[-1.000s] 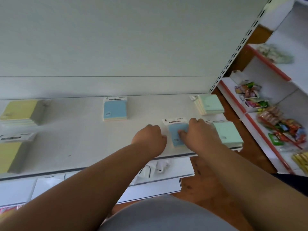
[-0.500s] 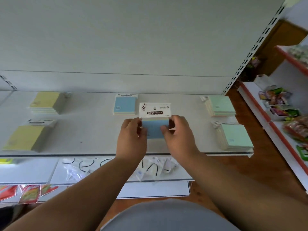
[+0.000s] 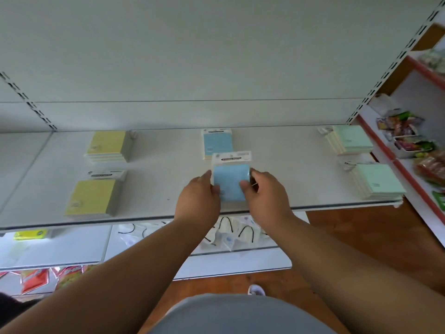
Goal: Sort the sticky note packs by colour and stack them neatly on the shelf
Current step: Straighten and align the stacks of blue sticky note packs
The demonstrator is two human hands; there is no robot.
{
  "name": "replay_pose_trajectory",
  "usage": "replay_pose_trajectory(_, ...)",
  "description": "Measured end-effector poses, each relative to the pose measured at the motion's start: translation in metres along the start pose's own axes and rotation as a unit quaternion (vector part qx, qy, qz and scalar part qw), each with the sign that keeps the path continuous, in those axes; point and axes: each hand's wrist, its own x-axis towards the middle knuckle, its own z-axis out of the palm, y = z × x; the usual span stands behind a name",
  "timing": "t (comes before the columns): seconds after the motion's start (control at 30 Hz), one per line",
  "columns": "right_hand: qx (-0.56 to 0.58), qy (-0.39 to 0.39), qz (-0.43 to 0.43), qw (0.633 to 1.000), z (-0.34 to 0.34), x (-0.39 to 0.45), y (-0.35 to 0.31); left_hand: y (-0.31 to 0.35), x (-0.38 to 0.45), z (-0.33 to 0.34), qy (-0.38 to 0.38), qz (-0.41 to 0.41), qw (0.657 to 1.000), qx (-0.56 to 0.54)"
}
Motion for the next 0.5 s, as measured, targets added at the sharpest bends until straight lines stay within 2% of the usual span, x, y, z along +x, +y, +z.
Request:
replay_pose_trajectory(0.07,-0.006,-0.031,0.017,0.999,0.006,0.002,-0.008,-0.010,0.001,-0.009,-0.017,-0.050,0.999,-0.001)
replay_pose_trajectory(0.13,-0.020,-0.050,0.039,0.998,0.012,0.004,-0.013,-0.017,0.004,-0.013,-0.048,-0.059,0.997,0.031)
replay_pose_trajectory(0.33,-0.079,-0.061,0.075,0.992,0.010,0.009,-0.012,-0.016,0.010,-0.021,-0.093,-0.030,0.993,0.060)
replay_pose_trajectory(0.43,-0.108,-0.076,0.038,0.991,0.000,0.007,-0.001,-0.031,0.002,-0.029,-0.084,0.016,0.992,0.094)
replay_pose_trajectory(0.5,-0.113,-0.099,-0.002,0.989,-0.009,0.003,0.008,-0.040,-0.001,-0.035,-0.109,0.060,0.984,0.128)
